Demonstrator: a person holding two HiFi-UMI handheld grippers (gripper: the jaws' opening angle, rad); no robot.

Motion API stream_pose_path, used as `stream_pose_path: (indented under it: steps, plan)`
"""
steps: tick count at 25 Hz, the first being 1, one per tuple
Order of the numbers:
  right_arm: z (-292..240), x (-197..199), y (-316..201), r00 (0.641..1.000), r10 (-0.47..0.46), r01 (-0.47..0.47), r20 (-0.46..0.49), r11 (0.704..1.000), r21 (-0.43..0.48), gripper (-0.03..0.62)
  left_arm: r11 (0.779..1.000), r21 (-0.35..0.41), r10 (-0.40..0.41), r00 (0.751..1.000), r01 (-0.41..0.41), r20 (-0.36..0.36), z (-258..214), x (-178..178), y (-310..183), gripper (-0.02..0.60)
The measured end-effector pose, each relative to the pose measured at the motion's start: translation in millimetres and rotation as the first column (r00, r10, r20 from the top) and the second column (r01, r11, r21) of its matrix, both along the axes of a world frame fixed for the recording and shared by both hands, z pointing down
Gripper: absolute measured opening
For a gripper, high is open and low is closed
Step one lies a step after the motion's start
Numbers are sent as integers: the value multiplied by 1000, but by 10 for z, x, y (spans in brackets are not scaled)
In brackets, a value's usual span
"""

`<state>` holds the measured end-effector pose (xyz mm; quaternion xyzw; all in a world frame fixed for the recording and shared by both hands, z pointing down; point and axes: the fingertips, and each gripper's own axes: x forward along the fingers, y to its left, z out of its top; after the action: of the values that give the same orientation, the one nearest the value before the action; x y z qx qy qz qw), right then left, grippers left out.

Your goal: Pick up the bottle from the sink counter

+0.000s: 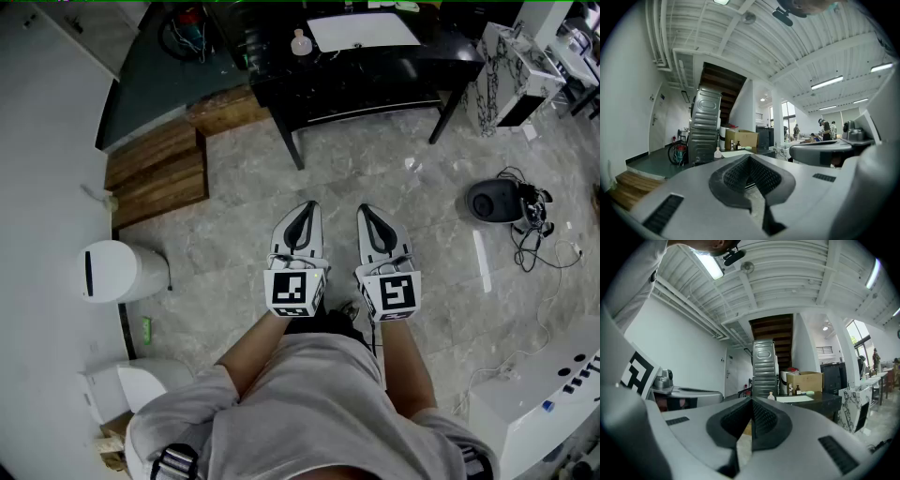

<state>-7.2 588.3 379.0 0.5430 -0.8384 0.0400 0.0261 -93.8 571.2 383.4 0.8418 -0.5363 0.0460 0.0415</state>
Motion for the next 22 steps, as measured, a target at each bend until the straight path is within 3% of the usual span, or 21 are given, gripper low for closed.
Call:
stream_pose_path:
  steps: [6,9,15,22]
  plan:
    - [-23,-176,-503,1000,-15,16,-27,999,31,9,999,36,33,999,-33,-3,-20,-145,-445,11]
    - [51,-359,-702,998,-47,48,-40,999,7,9,1000,9,29,999,-28,-19,59,-310,-641,11]
    - [26,-485,-1280,995,-39,39,-96,999,1,9,997,-22,69,997,-69,-40,108,-370,-1206,11]
    - [22,-687,-1855,990,-13,10,-143,1000,-25,9,995,-54,77,995,-80,-66,142,-690,-1854,11]
